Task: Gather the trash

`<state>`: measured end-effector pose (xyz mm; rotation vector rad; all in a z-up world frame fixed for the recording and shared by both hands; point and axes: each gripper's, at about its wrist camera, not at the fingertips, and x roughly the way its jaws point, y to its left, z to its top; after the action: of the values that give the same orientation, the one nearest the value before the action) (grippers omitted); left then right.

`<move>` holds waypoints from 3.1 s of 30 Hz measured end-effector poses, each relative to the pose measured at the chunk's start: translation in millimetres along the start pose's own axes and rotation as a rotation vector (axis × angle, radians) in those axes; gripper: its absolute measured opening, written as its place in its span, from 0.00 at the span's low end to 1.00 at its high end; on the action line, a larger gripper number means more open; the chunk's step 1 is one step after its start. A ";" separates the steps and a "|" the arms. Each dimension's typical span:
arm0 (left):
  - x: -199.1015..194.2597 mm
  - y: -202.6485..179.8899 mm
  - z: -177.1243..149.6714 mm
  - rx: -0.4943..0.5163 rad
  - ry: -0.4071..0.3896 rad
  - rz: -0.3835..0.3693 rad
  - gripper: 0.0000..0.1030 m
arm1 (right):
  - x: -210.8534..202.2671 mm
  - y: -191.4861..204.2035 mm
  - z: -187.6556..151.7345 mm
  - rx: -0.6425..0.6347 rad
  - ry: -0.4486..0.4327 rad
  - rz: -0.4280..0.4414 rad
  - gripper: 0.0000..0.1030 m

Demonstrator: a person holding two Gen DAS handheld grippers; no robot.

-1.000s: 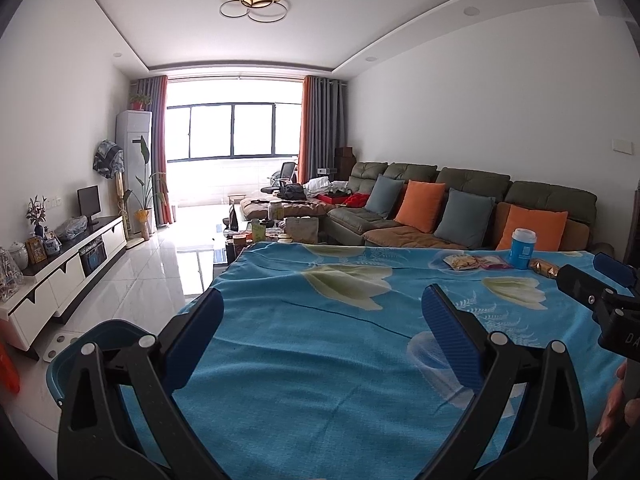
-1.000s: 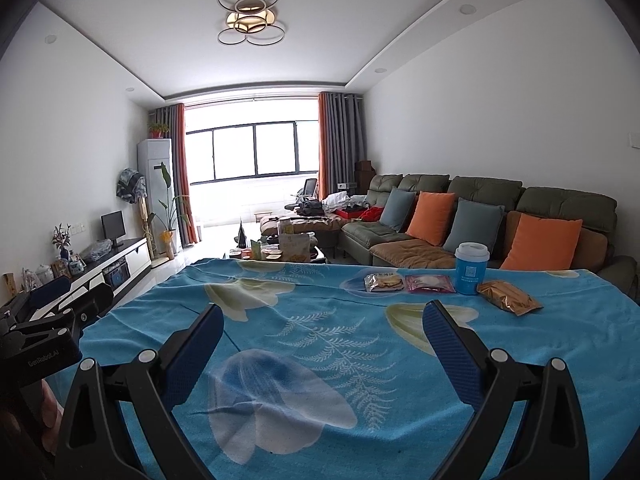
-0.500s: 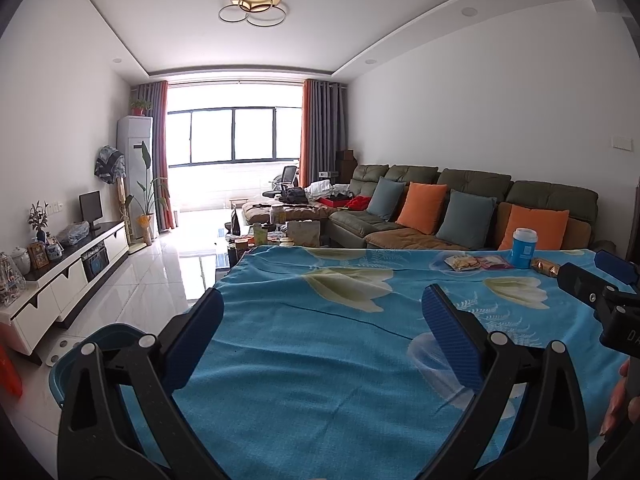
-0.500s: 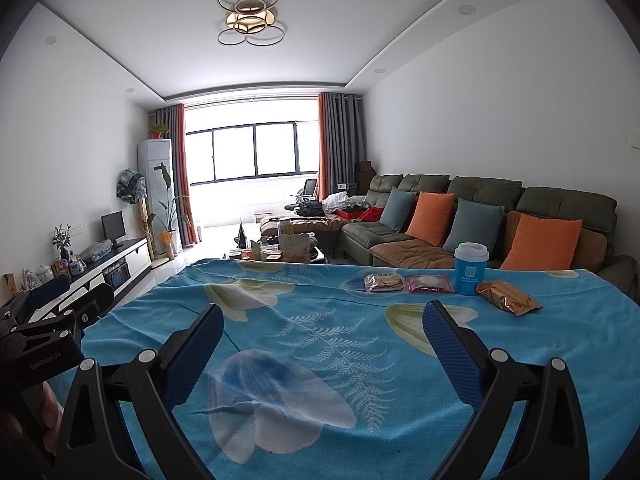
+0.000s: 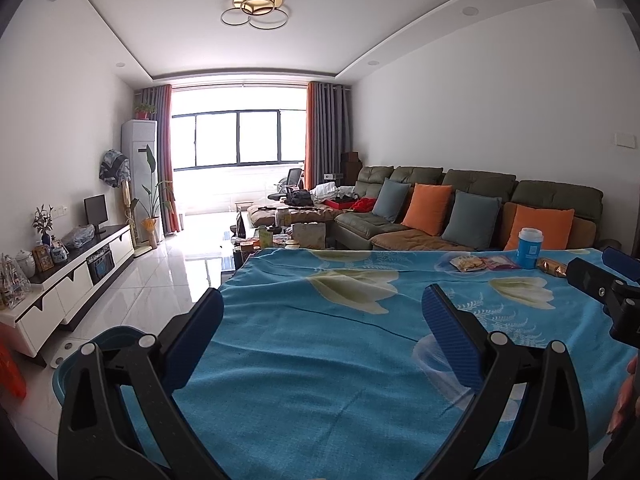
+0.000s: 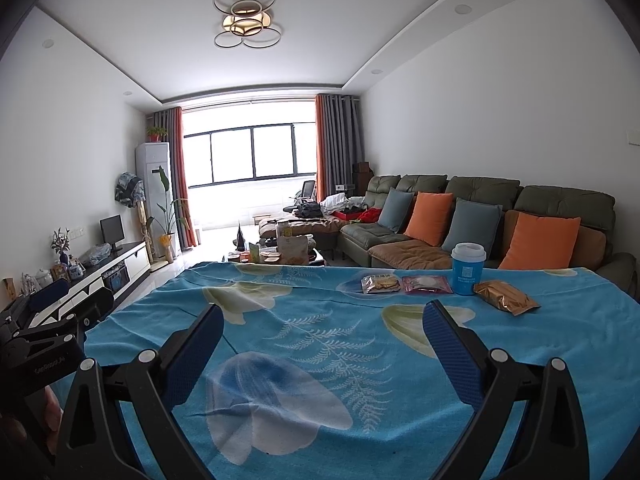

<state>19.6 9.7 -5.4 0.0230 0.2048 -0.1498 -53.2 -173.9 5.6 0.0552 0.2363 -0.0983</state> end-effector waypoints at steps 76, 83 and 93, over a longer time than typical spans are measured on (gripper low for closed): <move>11.5 1.9 -1.4 0.004 0.000 0.024 0.95 | 5.2 1.0 0.0 0.015 -0.011 0.014 0.94; 11.1 1.7 -1.3 0.005 0.000 0.025 0.95 | 4.8 0.7 -0.1 0.016 -0.011 0.014 0.94; 11.0 1.6 -1.3 0.003 -0.001 0.023 0.95 | 4.7 0.1 1.0 0.016 -0.017 0.013 0.94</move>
<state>30.1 9.7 -9.0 0.0284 0.2028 -0.1274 -48.4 -174.3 5.5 0.0717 0.2184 -0.0877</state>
